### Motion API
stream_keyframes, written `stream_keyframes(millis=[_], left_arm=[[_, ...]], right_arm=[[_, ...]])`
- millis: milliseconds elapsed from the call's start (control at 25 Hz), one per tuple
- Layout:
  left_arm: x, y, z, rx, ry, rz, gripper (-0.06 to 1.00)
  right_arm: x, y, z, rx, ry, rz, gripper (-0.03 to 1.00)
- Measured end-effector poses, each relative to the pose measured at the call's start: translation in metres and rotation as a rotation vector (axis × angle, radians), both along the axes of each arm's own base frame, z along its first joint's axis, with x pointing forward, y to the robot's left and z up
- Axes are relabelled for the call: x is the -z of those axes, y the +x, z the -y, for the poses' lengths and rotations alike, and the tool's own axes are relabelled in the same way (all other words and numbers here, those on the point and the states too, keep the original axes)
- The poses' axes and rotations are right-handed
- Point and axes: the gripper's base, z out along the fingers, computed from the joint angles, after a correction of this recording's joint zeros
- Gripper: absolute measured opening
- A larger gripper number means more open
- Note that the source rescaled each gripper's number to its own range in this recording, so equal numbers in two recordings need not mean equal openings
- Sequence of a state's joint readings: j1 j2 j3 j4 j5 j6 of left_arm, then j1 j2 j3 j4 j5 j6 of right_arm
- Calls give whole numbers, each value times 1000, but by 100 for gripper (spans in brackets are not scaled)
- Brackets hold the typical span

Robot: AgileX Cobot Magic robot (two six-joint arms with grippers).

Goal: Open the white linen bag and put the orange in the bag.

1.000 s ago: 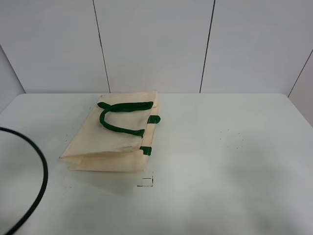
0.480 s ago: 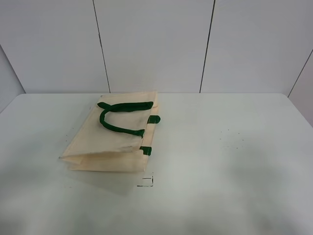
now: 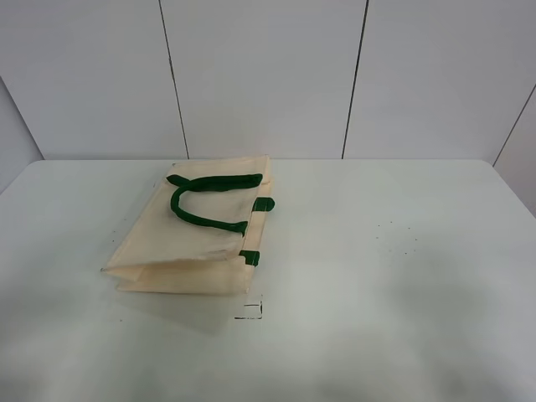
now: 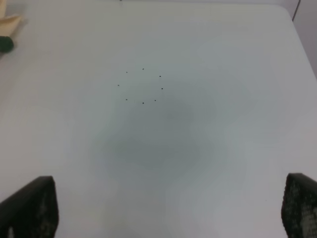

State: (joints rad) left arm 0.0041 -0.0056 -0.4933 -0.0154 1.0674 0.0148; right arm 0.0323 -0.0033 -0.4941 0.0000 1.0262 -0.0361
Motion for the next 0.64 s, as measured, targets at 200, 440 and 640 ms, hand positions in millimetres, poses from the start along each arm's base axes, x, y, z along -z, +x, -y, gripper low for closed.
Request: stream_keyframes(millis=[200, 440, 640], left_arm=[[0, 0, 0, 17, -2, 0, 91], [0, 0, 0, 18, -2, 0, 91], [0, 0, 0, 18, -2, 0, 91]], right_arm=[[0, 0, 0, 0, 0, 0, 100], [0, 0, 0, 0, 0, 0, 100], [0, 0, 0, 0, 0, 0, 100]])
